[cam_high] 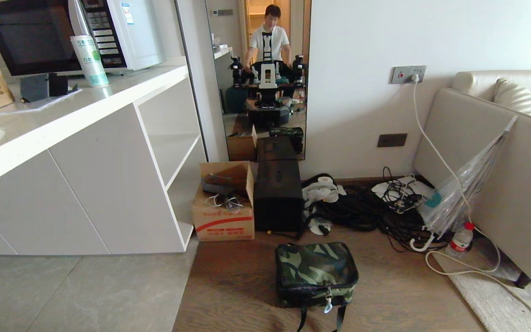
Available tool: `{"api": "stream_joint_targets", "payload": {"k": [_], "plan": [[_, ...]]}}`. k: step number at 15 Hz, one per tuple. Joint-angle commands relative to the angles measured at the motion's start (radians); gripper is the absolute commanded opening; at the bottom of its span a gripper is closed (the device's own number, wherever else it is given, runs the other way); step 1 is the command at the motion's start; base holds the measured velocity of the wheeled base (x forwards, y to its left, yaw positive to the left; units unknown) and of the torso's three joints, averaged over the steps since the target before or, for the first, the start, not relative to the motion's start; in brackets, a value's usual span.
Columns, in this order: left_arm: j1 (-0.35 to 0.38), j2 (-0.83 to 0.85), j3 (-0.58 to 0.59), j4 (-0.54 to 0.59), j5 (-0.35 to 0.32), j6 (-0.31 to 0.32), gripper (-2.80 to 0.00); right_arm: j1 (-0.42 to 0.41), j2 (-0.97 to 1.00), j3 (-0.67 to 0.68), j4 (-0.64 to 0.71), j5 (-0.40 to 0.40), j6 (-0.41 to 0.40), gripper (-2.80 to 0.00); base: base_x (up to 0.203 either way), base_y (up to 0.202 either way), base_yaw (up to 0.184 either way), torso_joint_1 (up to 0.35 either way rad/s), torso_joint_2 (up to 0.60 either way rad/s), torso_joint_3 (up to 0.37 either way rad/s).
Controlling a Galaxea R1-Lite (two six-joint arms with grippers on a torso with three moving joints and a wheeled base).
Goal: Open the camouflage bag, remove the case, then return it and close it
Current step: Open the top of the storage box
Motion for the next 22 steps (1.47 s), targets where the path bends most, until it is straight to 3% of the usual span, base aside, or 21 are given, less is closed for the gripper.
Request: {"api": "stream_joint_targets", "payload": {"k": [1, 22], "plan": [[0.000, 0.000, 0.009, 0.000, 0.001, 0.000, -2.80, 0.001, 0.002, 0.000, 0.001, 0.000, 0.000, -2.80, 0.000, 0.000, 0.000, 0.000, 0.00, 0.000], [0.001, 0.000, 0.009, 0.000, 0.001, -0.004, -2.80, 0.001, 0.002, 0.000, 0.001, 0.000, 0.000, -2.80, 0.000, 0.000, 0.000, 0.001, 0.00, -0.184]]}}
